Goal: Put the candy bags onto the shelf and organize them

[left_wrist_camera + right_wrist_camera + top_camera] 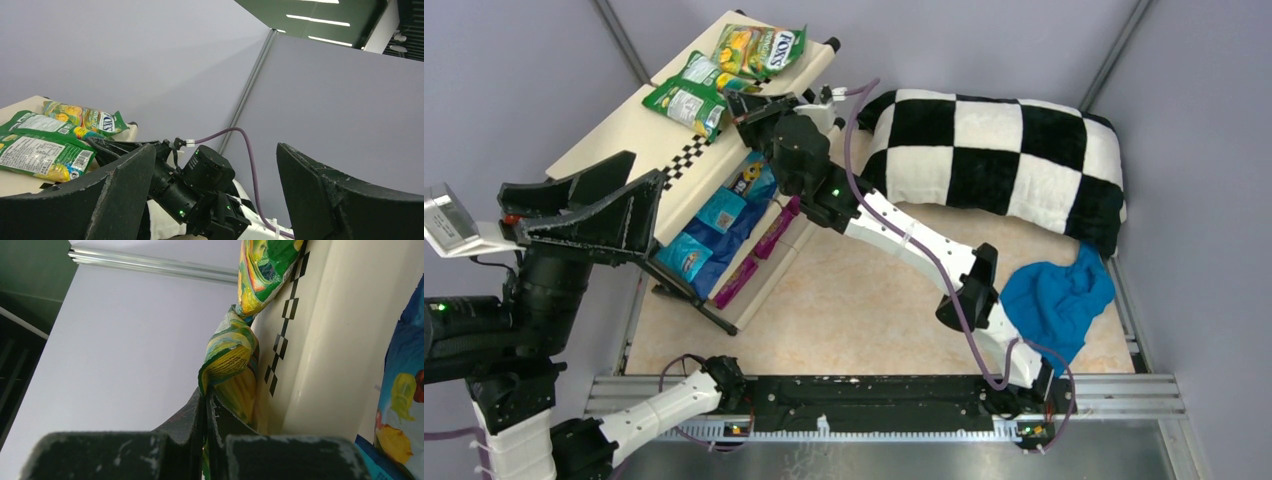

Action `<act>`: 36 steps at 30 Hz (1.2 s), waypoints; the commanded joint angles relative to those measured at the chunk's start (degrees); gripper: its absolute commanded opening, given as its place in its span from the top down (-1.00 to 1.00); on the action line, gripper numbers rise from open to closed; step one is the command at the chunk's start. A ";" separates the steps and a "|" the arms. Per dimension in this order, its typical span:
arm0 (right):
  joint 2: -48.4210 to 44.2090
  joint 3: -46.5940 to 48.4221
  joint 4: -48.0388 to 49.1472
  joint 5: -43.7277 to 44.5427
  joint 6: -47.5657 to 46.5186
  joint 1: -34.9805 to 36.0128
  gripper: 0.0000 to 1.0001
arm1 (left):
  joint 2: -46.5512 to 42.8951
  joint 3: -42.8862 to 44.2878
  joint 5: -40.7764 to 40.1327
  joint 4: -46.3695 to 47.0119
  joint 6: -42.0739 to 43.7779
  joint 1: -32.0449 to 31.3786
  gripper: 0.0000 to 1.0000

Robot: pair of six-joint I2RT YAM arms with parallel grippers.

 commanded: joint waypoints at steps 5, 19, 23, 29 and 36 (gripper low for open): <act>-0.60 2.33 2.55 -0.67 -4.70 -0.38 0.56 | -0.36 1.24 -0.86 -0.04 0.11 -0.09 -0.93; -22.27 -17.65 -10.69 -9.80 -20.58 -1.60 -0.61 | 1.02 0.79 -0.39 -0.15 -0.47 -0.09 -0.93; -31.20 -27.14 -10.62 -14.30 -34.98 -1.83 -0.67 | 2.25 1.96 2.05 -0.86 -0.74 -0.09 -0.94; -53.87 -51.23 -13.81 -13.51 -54.91 -1.97 -0.97 | 5.26 4.85 4.32 -2.97 1.10 -0.12 -0.97; -77.08 -52.69 -38.51 -0.28 -61.41 -2.01 -0.97 | 7.91 4.86 5.66 -0.14 4.29 -0.09 -0.97</act>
